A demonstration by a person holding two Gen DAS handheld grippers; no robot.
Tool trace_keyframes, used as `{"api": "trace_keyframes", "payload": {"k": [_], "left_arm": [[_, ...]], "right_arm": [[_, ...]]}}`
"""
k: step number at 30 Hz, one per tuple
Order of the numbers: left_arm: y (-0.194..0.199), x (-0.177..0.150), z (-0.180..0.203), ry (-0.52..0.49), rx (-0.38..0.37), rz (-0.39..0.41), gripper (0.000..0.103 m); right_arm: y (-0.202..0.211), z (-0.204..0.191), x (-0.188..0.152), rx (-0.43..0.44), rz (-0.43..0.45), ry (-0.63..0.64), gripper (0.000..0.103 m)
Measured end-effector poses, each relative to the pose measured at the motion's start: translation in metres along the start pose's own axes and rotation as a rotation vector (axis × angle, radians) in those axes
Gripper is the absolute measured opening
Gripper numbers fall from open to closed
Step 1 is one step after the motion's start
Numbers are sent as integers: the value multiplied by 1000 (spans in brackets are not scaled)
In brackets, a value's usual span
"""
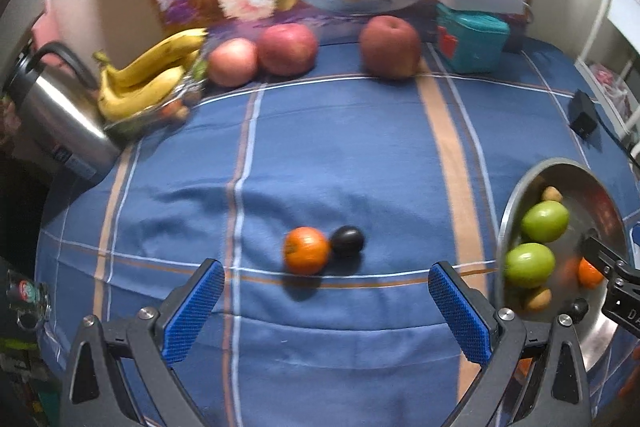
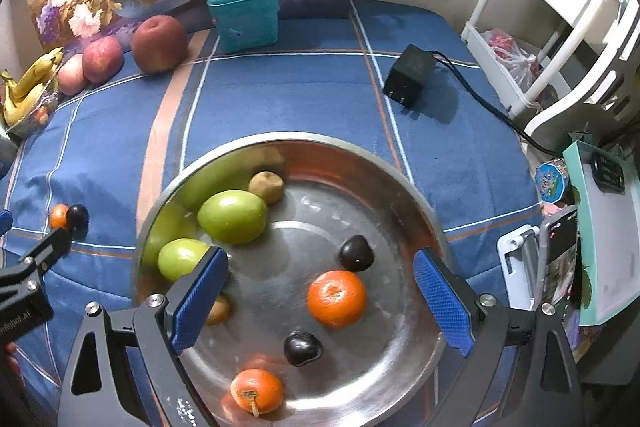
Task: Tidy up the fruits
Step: 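Move both open tools back from the plate toward the orange and plum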
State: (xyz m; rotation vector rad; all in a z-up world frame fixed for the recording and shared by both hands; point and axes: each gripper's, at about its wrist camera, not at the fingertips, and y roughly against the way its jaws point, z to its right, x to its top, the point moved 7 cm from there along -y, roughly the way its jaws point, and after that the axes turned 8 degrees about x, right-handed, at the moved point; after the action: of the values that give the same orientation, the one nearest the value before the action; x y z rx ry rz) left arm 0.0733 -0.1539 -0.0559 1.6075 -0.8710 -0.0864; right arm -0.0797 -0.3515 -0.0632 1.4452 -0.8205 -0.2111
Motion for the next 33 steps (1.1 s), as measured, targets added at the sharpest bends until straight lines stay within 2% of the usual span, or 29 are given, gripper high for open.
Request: {"api": "trace_keyframes", "payload": {"k": [22, 28, 33], "left_arm": [[-21, -19, -140, 218, 119, -44, 103], [-24, -21, -162, 262, 122, -44, 103], [-26, -17, -169, 257, 128, -35, 103]], "right_arm": [[-2, -111, 6, 138, 2, 120, 94], [2, -144, 7, 176, 3, 154, 94], [1, -168, 5, 175, -5, 194, 94]]}}
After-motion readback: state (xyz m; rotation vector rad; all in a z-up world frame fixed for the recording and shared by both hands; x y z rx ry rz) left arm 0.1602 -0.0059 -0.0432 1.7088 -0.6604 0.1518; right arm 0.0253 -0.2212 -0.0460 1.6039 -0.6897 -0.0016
